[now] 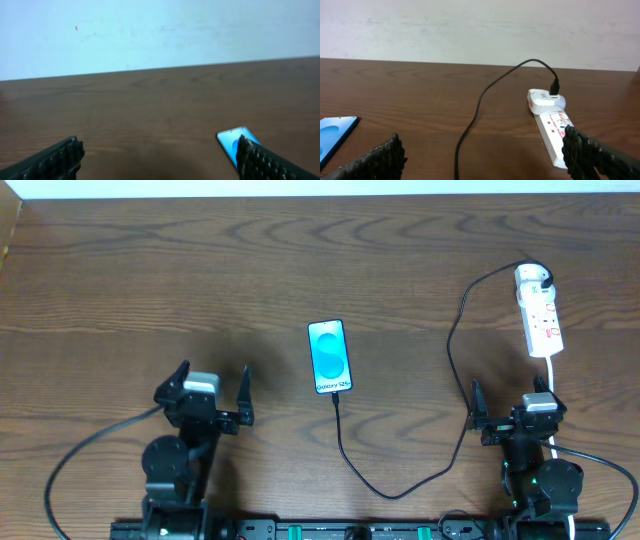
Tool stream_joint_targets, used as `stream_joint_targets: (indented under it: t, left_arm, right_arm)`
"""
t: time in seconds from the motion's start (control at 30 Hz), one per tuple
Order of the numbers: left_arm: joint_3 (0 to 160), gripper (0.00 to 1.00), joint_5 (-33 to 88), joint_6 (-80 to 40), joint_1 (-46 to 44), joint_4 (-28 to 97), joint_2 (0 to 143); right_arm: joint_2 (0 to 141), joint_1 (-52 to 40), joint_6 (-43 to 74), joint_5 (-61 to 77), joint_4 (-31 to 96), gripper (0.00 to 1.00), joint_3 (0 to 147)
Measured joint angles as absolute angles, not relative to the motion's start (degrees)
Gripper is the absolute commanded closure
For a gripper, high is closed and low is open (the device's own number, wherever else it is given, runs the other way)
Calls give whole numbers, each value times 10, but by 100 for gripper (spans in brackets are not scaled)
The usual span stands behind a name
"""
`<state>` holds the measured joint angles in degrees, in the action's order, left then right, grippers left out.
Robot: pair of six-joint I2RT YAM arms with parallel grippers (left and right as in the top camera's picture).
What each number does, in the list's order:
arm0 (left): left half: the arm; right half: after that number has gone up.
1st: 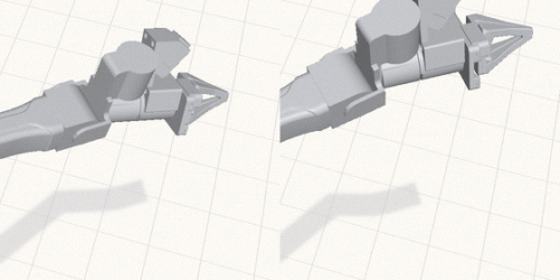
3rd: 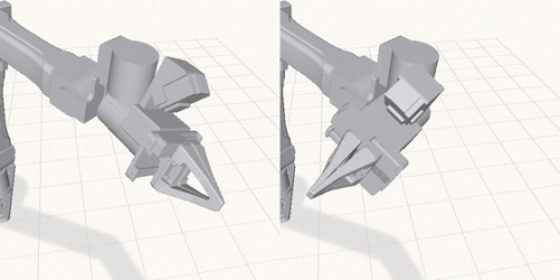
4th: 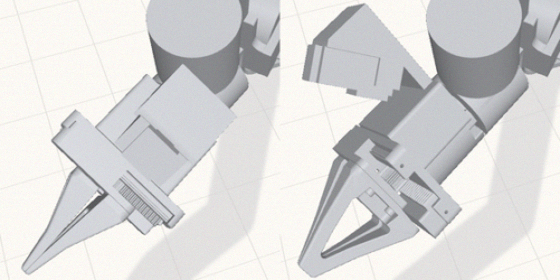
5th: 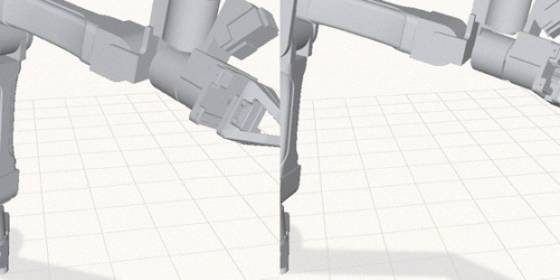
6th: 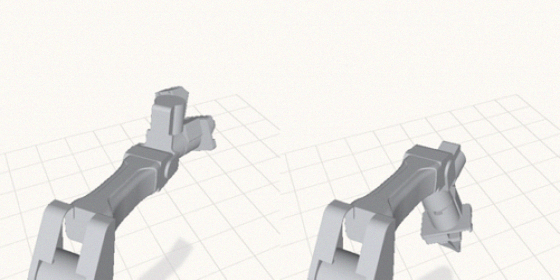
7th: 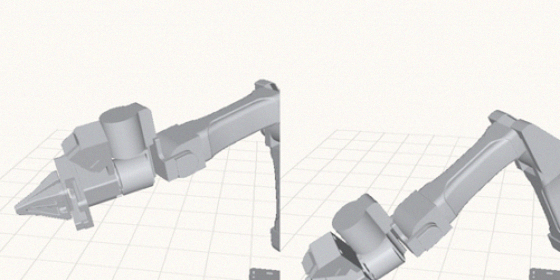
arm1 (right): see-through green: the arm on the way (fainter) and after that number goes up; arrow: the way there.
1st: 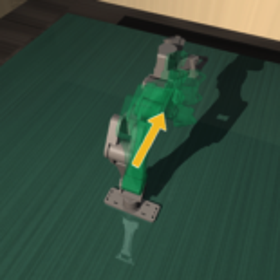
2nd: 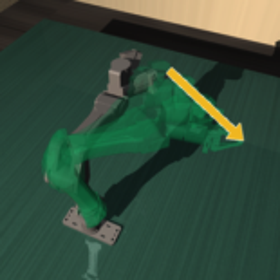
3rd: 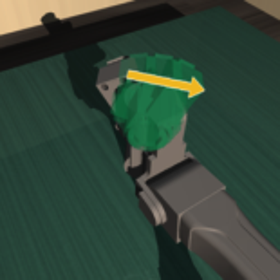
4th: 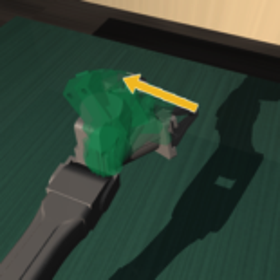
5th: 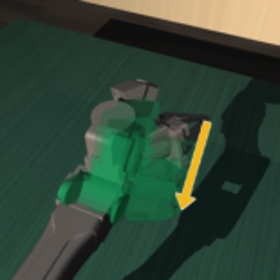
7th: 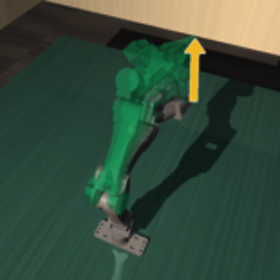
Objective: Plug charger to phone and switch on socket
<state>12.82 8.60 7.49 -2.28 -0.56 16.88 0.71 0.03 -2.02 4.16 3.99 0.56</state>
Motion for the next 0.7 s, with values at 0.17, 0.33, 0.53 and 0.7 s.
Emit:
stream_joint_targets:
  t: [0.17,0.33,0.53,0.7]
  left_arm:
    - [67,1,76,91,-23,-24,116]
    - [36,1,62,93,-23,-25,81]
    - [10,1,46,95,-23,-11,52]
    - [8,1,35,95,-23,12,35]
  right_arm:
    - [7,0,-20,42,40,1,6]
    - [7,0,-20,42,40,1,6]
    - [7,0,-20,42,40,1,6]
    - [7,0,-20,42,40,1,6]
